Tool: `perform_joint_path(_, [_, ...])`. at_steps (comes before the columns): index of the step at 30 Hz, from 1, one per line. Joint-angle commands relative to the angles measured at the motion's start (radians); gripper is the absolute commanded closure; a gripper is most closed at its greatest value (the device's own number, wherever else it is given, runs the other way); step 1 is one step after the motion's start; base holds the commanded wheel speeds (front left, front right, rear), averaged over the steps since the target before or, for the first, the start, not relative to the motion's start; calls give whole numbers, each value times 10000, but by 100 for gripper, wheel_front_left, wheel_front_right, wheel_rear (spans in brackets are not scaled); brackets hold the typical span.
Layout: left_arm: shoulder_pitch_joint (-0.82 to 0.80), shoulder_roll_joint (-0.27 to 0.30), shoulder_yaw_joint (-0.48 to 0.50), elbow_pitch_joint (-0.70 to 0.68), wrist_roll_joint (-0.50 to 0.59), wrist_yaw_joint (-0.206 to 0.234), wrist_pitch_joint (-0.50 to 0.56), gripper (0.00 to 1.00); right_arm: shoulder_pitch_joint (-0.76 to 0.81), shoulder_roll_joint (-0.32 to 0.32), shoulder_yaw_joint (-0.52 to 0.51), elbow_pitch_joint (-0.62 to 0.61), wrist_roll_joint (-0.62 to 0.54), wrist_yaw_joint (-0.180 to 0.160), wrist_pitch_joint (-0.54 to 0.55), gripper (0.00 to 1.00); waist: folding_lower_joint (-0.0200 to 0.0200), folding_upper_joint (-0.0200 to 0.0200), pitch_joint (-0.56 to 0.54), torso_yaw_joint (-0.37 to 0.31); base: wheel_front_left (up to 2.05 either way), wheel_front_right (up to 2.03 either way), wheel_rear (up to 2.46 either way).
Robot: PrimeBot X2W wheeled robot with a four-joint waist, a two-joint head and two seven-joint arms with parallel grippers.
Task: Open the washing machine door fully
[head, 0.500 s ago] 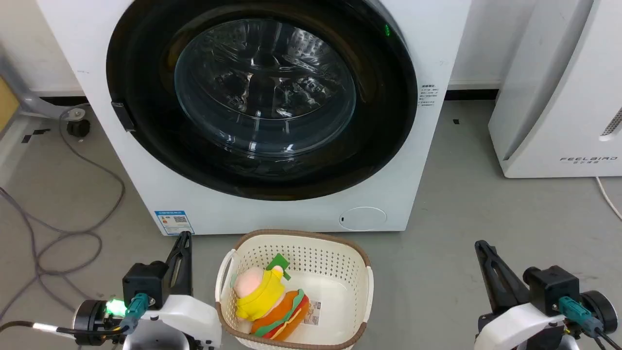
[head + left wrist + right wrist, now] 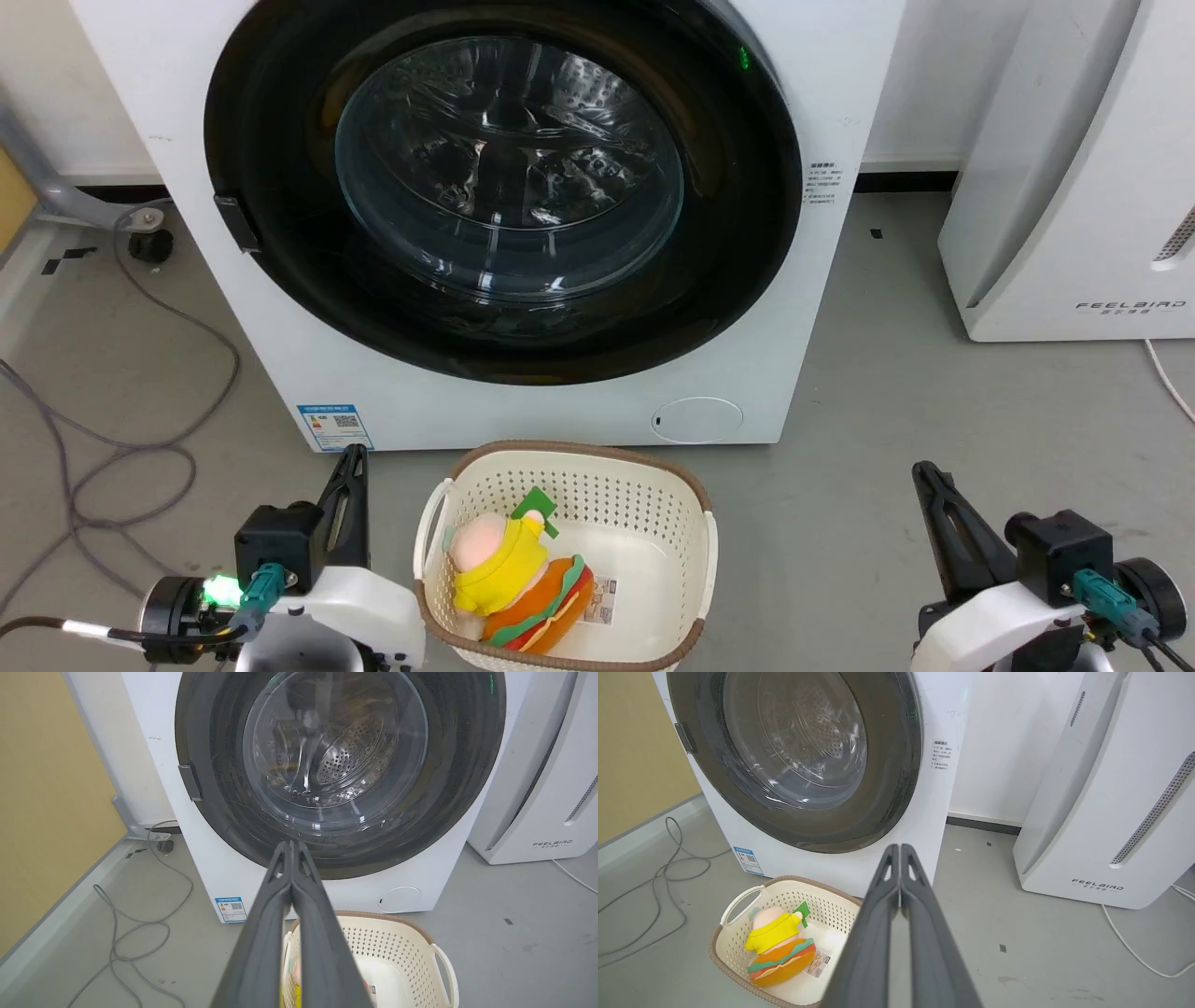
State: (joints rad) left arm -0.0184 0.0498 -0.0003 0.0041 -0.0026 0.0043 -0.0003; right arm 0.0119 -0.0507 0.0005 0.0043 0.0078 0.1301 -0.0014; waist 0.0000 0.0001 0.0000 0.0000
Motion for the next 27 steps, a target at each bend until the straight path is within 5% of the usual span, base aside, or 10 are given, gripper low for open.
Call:
perform_joint_path(1, [184,5,3,-41,26,-43,3,100,-119,5,-5,-43,-78,6,14,100,0,-1,0,0,0,0,0])
perform_joint_path(4, [1,0,-4,0,-2,0,0,100,0,0,-4,0,0,0,0,100,0,-1,0,0,0,0,0])
perform_joint_path(5, [-2,0,-4,5,-5,3,-2,0,4,0,0,1,6,0,-4,0,0,-1,0,-1,0,0,0])
perform_joint_path(20, [-47,0,-181,213,-221,-17,-263,0,140,1,3,-2,289,1,-263,0,0,-1,-11,-11,0,0,0])
perform_joint_path(21, [-49,0,-195,229,-236,-20,-284,0,148,1,2,-2,312,1,-284,6,0,-1,-13,-11,0,0,0])
perform_joint_path(22, [-50,1,-208,244,-253,-22,-305,0,157,1,3,2,338,1,-305,100,0,-1,-15,-11,0,0,0])
perform_joint_path(27, [-47,1,-274,319,-339,-34,-410,0,197,1,10,8,464,1,-409,100,0,-1,-31,-10,0,0,0])
